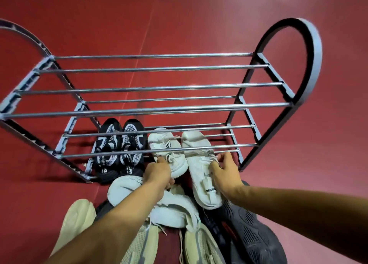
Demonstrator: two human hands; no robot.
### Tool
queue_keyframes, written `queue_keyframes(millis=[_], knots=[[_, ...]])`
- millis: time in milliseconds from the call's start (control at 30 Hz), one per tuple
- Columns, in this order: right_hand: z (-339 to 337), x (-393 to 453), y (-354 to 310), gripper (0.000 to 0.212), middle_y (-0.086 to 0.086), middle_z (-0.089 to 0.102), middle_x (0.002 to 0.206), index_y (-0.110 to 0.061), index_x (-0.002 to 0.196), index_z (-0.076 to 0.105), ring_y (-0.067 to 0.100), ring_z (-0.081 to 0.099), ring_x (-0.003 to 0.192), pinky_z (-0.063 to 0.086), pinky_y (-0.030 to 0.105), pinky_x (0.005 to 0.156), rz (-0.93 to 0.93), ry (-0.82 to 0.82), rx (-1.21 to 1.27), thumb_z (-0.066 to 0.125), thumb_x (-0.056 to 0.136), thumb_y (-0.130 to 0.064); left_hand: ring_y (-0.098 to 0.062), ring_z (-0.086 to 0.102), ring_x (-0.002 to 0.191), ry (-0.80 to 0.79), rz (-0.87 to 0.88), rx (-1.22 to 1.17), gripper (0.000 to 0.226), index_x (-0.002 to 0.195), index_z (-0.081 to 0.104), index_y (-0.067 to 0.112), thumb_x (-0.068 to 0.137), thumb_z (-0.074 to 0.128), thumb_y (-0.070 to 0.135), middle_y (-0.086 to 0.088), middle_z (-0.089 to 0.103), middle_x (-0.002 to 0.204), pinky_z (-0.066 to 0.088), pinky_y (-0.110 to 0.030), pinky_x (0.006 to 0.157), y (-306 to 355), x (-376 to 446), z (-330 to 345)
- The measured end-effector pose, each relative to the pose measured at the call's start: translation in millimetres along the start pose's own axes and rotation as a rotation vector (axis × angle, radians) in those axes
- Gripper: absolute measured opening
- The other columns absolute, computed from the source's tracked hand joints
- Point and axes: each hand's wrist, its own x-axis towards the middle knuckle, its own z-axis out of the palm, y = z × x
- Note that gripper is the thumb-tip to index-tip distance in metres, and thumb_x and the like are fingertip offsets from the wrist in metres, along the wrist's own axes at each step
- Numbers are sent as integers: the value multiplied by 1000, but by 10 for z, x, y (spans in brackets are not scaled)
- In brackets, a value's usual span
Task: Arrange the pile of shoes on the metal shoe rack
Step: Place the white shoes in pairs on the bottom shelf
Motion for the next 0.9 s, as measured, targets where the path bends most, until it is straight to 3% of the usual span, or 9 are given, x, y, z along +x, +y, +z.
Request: queue_keyframes(millis=[167,267,367,433,533,600,767,833,900], knots=[[261,413,-18,13,7,55,74,-6,83,54,16,48,57,41,27,50,73,89,-60,52,94,-13,-22,56,38,39,-52,-3,36,111,60,-5,102,39,23,-23,68,78,38,-18,36,165,311,-29],[313,556,-57,18,6,57,76,-7,80,58,22,54,71,46,28,61,177,-32,-111,49,96,-8,-23,61,47,83,-56,48,36,121,59,-6,101,44,20,-22,71,93,42,-22,34,198,442,-74],[207,587,-26,29,1,55,68,-17,70,54,18,56,64,51,26,61,219,-90,-164,50,98,-12,-33,70,90,93,-94,157,43,136,49,-6,97,50,13,-20,61,127,61,-35,61,138,560,-41],[114,501,59,16,1,65,77,-10,88,68,13,62,66,56,25,64,108,-85,-125,56,96,-19,-39,64,108,124,-42,415,53,135,49,-6,91,55,23,-21,57,133,56,-36,80,101,527,-20],[46,305,211,82,-9,41,145,-28,147,42,7,49,123,45,31,107,-165,-353,-539,69,73,-51,-35,48,127,208,295,885,61,143,41,5,92,53,35,-12,41,148,43,-40,98,66,333,-88],[109,278,216,101,-6,23,155,-39,152,23,22,44,133,43,39,109,-321,-492,-883,72,64,-55,-34,45,132,173,548,1141,51,141,43,16,93,49,33,-11,41,149,40,-41,106,16,272,-134],[369,398,55,35,3,62,119,-33,105,61,28,63,105,52,35,89,-377,-336,-761,75,74,-42,-37,62,108,-54,499,1097,20,93,58,16,94,46,31,-15,68,112,50,-38,91,22,316,-281],[497,455,-66,17,-1,65,107,-34,85,55,25,64,99,53,36,83,-446,-264,-646,70,80,-39,-35,60,114,-49,531,1054,25,107,62,18,93,51,34,-12,67,118,50,-37,96,25,349,-341],[648,509,-178,17,0,57,117,-29,95,55,27,61,105,53,40,85,-503,-255,-648,68,84,-33,-33,58,118,-52,543,1008,36,124,61,19,93,53,35,-10,66,124,49,-35,99,28,379,-382]])
